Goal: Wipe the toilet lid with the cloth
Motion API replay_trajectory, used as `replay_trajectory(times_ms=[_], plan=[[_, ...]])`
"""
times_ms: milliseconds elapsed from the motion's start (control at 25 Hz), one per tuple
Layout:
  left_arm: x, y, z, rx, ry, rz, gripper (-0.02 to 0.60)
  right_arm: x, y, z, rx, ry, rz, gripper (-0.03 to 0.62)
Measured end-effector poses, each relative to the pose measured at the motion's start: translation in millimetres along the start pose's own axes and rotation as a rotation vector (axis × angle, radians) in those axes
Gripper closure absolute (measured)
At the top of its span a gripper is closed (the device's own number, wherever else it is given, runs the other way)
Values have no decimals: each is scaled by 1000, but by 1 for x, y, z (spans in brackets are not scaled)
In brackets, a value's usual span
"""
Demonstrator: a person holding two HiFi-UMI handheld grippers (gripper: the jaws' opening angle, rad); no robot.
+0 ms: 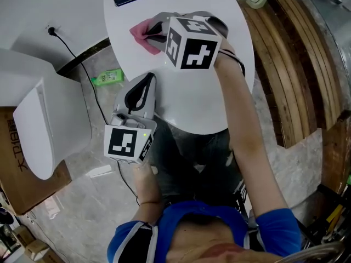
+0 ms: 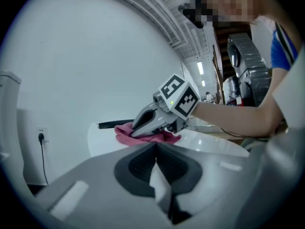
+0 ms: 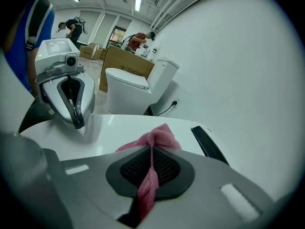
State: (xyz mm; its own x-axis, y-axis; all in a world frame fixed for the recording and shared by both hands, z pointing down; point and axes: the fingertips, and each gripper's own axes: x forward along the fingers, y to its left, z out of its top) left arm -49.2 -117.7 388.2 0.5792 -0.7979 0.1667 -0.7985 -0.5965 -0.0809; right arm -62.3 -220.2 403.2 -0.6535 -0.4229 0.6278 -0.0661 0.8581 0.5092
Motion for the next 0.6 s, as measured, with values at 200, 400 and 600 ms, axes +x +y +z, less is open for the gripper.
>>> replay_trajectory(times_ms=[200, 400, 600], plan=[[-1, -1, 0, 5, 5, -6, 578, -7, -3, -9, 34, 8, 1, 583], [-1, 0, 0, 6, -2, -3, 578, -12, -5, -17, 55, 12, -4, 583], [-1, -2, 0, 6, -2, -7, 578, -20, -7, -27, 66, 35, -11, 583]])
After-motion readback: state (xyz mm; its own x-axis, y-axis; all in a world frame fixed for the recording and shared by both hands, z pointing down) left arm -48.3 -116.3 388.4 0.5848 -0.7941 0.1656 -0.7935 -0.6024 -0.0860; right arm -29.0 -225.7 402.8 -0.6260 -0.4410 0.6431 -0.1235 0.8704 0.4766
